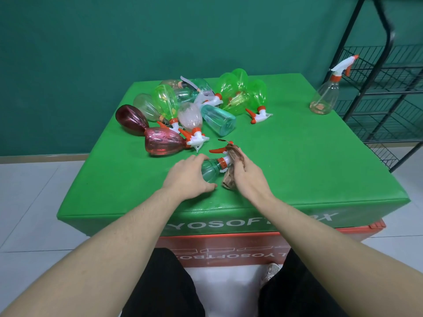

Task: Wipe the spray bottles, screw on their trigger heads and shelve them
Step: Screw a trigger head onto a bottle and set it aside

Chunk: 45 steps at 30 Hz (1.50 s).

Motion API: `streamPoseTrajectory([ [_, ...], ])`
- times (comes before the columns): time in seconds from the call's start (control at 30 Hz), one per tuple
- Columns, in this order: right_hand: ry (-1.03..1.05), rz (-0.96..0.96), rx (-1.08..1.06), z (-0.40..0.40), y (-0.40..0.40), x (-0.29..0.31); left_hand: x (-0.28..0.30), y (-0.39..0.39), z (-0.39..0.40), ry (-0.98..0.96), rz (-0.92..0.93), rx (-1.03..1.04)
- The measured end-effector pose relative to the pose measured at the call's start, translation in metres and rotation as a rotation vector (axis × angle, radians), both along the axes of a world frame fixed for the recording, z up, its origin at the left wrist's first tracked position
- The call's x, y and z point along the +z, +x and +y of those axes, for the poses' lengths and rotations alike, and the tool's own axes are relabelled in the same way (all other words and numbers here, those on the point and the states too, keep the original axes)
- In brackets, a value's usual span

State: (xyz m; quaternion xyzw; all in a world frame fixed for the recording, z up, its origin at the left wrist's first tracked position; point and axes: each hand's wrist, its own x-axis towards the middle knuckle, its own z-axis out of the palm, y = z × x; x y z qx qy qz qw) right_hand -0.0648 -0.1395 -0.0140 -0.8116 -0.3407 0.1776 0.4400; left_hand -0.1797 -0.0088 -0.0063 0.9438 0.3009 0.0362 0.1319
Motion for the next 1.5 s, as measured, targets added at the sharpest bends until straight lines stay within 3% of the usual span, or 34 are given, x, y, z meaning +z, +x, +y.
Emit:
streamPoseTrajectory([
  [0.27,-0.063,-0.134,0.046,-0.028,-0.006,0.013,0.007,-0.001,0.002,-0.078,-0.023,0.066],
  [0.53,-0.05,0.155,-0.066,-0.034,0.011,0.015,0.009,-0.009,0.002,-0.13,-0.17,0.157],
  [0.73,0.038,0.351,-0.167,-0.035,0.025,0.025,0.006,-0.001,-0.007,-0.601,-0.508,0.18],
  [0.93,0.134,0.431,-0.216,-0.019,0.029,0.02,-0.001,0.013,-0.018,-0.984,-0.667,0.208],
  [1.2,0.176,0.383,-0.253,0.011,0.039,0.022,-0.019,0.014,-0.021,-1.149,-0.658,0.227],
  [1.4,0.22,0.463,-0.184,0.036,0.037,0.018,-0.04,0.017,-0.005,-1.311,-0.676,0.279],
  [1.5,0.177,0.416,-0.144,0.038,0.036,0.012,-0.038,0.015,-0.008,-1.352,-0.698,0.289],
])
